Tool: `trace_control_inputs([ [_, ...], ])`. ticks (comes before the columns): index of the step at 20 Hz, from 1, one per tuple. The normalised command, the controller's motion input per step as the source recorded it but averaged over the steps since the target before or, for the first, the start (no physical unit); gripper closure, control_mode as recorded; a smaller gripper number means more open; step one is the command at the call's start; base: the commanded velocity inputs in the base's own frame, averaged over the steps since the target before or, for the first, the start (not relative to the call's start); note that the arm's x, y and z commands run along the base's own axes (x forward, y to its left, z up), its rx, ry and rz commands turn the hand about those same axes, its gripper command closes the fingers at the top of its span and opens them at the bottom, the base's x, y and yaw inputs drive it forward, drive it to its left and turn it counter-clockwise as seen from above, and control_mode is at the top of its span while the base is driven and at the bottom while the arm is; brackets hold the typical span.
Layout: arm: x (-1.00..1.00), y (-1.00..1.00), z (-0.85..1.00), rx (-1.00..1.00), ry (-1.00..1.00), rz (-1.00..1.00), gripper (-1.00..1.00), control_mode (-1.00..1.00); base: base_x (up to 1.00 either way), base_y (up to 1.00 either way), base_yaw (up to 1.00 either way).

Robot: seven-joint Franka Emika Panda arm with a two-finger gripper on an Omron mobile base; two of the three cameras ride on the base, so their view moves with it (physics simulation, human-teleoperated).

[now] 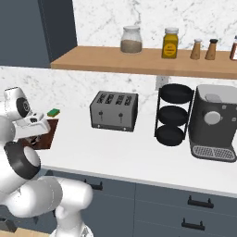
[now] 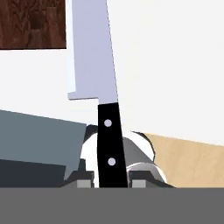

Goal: Place the appropriate cutting tool for cutting the garlic skin on the cutting board.

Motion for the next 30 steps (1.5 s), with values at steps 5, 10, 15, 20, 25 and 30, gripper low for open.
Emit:
trace_control_inputs([
  [5, 0.40, 0.03, -0.19, 0.02, -0.01, -0.06, 1.00, -1.00, 0.00, 0.00, 0.00],
  [10, 0.23, 0.34, -0.36, 0.05, 0.00, -0.08, 1.00, -1.00, 0.00, 0.00, 0.00],
  [15, 0.35, 0.47, -0.31, 0.03, 0.00, -0.09, 1.00, -1.00, 0.00, 0.00, 0.00],
  [20, 0.55, 0.24, -0.12, 0.00, 0.00, -0.08, 1.00, -1.00, 0.00, 0.00, 0.00],
  [25, 0.62, 0.39, -0.25, 0.00, 0.00, -0.09, 1.00, -1.00, 0.00, 0.00, 0.00],
  [30, 0.25, 0.27, -0.32, 0.00, 0.00, -0.12, 1.00, -1.00, 0.00, 0.00, 0.00],
])
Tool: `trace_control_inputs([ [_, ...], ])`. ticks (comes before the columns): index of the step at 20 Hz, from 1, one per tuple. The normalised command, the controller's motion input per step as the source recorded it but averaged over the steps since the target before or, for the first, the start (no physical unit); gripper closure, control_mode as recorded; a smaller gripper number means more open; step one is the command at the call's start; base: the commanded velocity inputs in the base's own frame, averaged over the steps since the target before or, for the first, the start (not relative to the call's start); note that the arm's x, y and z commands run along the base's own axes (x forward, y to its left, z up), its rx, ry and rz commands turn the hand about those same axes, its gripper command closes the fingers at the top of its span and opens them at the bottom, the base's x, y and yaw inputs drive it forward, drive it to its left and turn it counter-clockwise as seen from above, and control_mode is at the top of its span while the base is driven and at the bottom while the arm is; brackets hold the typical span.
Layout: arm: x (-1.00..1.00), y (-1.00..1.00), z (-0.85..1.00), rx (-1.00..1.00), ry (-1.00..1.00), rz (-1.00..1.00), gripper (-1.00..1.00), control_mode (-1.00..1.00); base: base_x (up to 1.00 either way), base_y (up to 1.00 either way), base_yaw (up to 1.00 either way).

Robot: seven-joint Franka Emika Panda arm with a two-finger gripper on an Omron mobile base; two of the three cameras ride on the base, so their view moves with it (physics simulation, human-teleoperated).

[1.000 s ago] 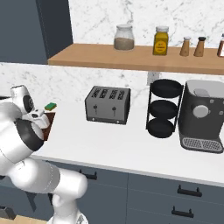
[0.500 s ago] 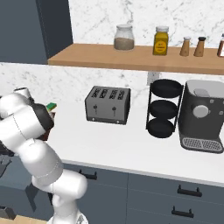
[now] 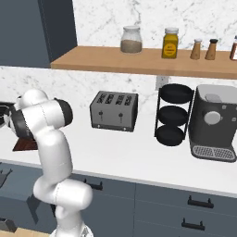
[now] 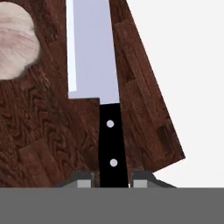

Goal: Place the appropriate cutting tool for cutting the garlic skin on the cutting board.

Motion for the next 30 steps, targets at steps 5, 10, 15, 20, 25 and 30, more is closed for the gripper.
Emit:
trace_control_inputs([
  [5, 0.14, 0.20, -0.25, 0.00, -0.01, -0.12, 1.00, -1.00, 0.00, 0.00, 0.00],
  [10, 0.06, 0.03, -0.28, 0.00, 0.00, -0.10, 1.00, -1.00, 0.00, 0.00, 0.00],
  [15, 0.01, 0.00, -0.25, 0.00, 0.00, -0.09, -1.00, -1.00, 0.00, 0.00, 0.00],
  [20, 0.00, -0.02, -0.01, 0.00, -0.03, -0.03, -1.00, -1.00, 0.00, 0.00, 0.00],
  [25, -0.36, -0.14, 0.75, 0.00, -0.13, 0.00, -1.00, -1.00, 0.00, 0.00, 0.00],
  [30, -0.68, -0.54, 0.89, 0.01, -0.13, 0.04, -1.00, -1.00, 0.00, 0.00, 0.00],
])
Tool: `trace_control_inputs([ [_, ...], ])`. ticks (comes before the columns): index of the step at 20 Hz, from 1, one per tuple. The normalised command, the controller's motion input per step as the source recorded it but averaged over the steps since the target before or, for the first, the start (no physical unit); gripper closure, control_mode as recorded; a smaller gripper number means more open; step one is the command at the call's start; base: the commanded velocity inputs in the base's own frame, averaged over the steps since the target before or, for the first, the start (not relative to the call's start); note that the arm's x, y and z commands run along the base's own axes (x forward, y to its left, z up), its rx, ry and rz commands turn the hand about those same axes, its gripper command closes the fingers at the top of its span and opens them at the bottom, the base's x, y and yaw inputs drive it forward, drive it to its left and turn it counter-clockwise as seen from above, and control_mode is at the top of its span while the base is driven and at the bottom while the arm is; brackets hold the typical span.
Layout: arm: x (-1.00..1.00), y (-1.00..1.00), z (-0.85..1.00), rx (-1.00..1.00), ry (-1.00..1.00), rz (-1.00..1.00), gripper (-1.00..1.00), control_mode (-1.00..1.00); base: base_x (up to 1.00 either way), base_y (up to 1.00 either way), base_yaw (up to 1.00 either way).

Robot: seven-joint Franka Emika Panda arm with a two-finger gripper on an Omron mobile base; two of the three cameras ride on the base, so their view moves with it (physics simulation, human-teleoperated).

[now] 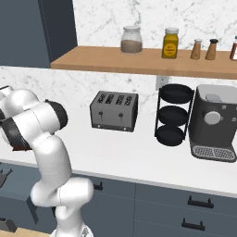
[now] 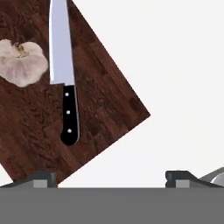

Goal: Place the appropriate cutting tool for cutting the garlic skin on the cutting board.

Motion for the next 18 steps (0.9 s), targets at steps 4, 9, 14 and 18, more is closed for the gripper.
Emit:
trace_control_inputs([
  [4, -0.77, -1.00, 0.31, 0.05, -0.05, 0.12, -1.00, -1.00, 0.00, 0.00, 0.00],
  [9, -0.81, -1.00, 0.23, 0.03, -0.03, 0.20, -1.00, -1.00, 0.00, 0.00, 0.00],
  [14, -1.00, -1.00, 0.40, 0.05, -0.05, 0.30, -1.00, -1.00, 0.00, 0.00, 0.00],
  [18, -1.00, -0.99, 0.40, 0.05, -0.03, 0.26, -1.00, -1.00, 0.00, 0.00, 0.00],
])
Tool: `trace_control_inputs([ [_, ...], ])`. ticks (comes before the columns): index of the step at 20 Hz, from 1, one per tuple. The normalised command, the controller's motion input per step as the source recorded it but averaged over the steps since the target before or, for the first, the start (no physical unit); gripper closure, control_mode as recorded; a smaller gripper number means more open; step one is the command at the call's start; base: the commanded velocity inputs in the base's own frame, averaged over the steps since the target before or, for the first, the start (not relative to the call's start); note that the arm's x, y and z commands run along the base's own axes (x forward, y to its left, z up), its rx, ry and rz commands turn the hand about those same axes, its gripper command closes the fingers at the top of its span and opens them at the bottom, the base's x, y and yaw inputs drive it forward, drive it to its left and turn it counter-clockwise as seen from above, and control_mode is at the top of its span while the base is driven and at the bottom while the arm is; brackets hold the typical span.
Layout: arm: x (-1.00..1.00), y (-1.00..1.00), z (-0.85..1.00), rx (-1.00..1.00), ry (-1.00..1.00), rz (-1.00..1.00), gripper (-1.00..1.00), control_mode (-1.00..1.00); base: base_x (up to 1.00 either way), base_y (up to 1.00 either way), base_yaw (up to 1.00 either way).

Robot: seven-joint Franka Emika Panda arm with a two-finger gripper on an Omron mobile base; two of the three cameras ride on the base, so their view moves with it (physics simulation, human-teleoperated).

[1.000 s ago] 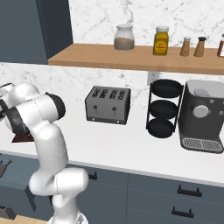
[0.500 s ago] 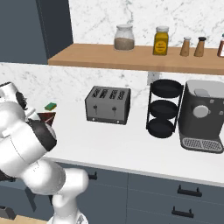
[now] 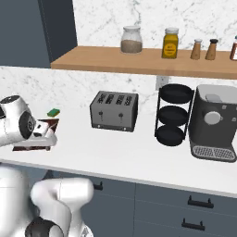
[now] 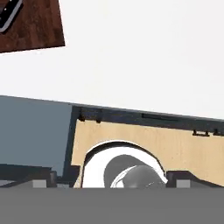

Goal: Place the appropriate cutting tool for cutting the garlic skin on the cutting board.

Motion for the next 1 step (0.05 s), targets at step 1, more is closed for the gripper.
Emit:
trace_control_inputs([
  [1, -1.00, -0.90, 0.36, 0.05, -0.01, 0.17, -1.00, -1.00, 0.00, 0.00, 0.00],
])
